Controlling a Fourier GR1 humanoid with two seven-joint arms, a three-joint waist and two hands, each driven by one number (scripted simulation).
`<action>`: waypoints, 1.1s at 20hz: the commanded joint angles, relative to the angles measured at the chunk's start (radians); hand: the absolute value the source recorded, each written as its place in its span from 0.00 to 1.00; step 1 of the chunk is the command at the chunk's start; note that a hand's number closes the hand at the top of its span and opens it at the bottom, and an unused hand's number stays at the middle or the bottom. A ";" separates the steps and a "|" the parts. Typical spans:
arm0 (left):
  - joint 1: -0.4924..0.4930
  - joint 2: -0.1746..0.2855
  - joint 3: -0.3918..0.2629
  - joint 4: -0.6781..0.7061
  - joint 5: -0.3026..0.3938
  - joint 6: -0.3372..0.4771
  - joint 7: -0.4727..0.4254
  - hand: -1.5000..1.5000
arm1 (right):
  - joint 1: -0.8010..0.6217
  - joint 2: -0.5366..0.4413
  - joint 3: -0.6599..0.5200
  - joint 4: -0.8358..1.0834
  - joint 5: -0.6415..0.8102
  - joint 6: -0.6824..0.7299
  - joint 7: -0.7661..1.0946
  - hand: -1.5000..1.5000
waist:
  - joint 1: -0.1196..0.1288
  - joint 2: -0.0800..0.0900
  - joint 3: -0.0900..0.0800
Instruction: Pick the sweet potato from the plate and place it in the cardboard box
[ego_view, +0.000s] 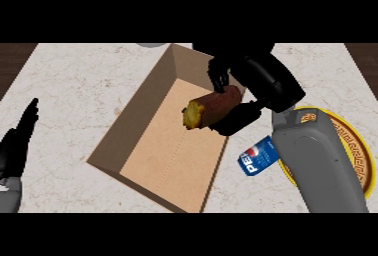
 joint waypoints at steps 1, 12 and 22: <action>-0.033 0.020 0.015 0.025 -0.002 -0.025 0.006 0.50 | -0.087 0.125 0.009 0.146 0.009 -0.042 0.063 1.00 | 0.006 0.004 0.001; -0.068 0.004 0.010 -0.016 -0.028 -0.037 0.050 0.50 | -0.338 0.132 0.196 0.618 -0.124 -0.340 0.058 1.00 | 0.027 0.007 0.001; -0.066 -0.061 -0.021 0.017 -0.050 -0.014 0.003 0.50 | -0.397 0.132 0.340 0.896 -0.391 -0.485 0.069 0.00 | 0.057 0.015 0.000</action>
